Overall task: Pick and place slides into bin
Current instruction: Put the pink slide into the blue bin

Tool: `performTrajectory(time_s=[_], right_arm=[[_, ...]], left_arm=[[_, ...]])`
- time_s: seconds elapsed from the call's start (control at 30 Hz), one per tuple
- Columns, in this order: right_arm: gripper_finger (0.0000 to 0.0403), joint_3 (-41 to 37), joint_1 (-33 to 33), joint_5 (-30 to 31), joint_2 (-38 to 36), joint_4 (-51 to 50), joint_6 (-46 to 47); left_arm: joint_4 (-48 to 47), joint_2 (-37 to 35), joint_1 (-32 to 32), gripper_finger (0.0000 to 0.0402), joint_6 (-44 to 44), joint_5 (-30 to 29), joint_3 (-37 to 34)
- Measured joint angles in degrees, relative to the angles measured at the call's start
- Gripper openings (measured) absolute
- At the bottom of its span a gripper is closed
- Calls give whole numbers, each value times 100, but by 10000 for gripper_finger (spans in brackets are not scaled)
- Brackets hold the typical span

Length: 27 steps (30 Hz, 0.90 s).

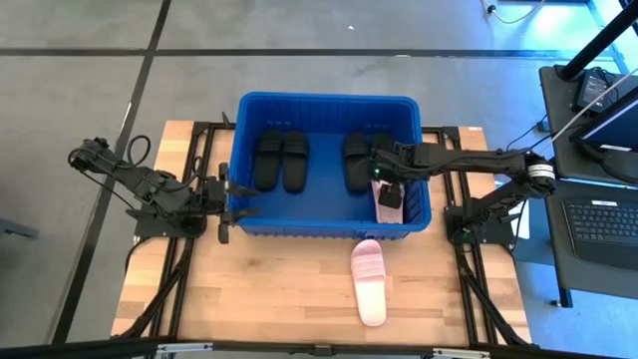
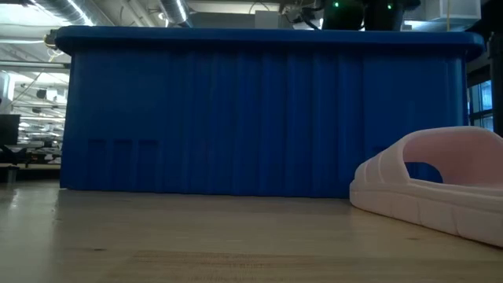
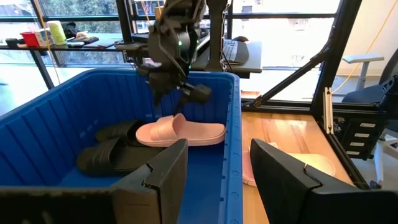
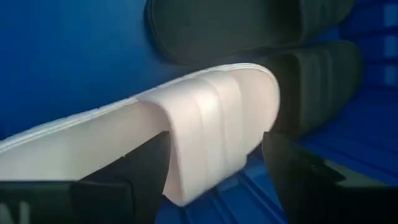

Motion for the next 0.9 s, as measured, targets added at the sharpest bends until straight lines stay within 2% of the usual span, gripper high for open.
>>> performTrajectory(time_s=[0.27, 0.4, 0.5, 0.63, 0.77, 0.9], right_arm=[[255, 1231, 24, 9, 0, -585, -85], [255, 2112, 219, 21, 0, -707, -244], [255, 2682, 433, 14, -3, -642, 14], [255, 3154, 980, -5, -7, -593, -223], [255, 3120, 1676, 132, -7, -300, -272], [255, 3036, 2419, 616, 123, -379, 283]], left_arm=[[0, 0, -1, 171, 0, 0, 0], [0, 0, 0, 171, 1, 0, 0], [2, 0, -2, 171, 78, -2, 0], [0, 0, -1, 171, 190, -1, 0], [0, 0, 0, 171, 190, 0, 0], [-2, 1, -2, 171, 192, 0, 0]])
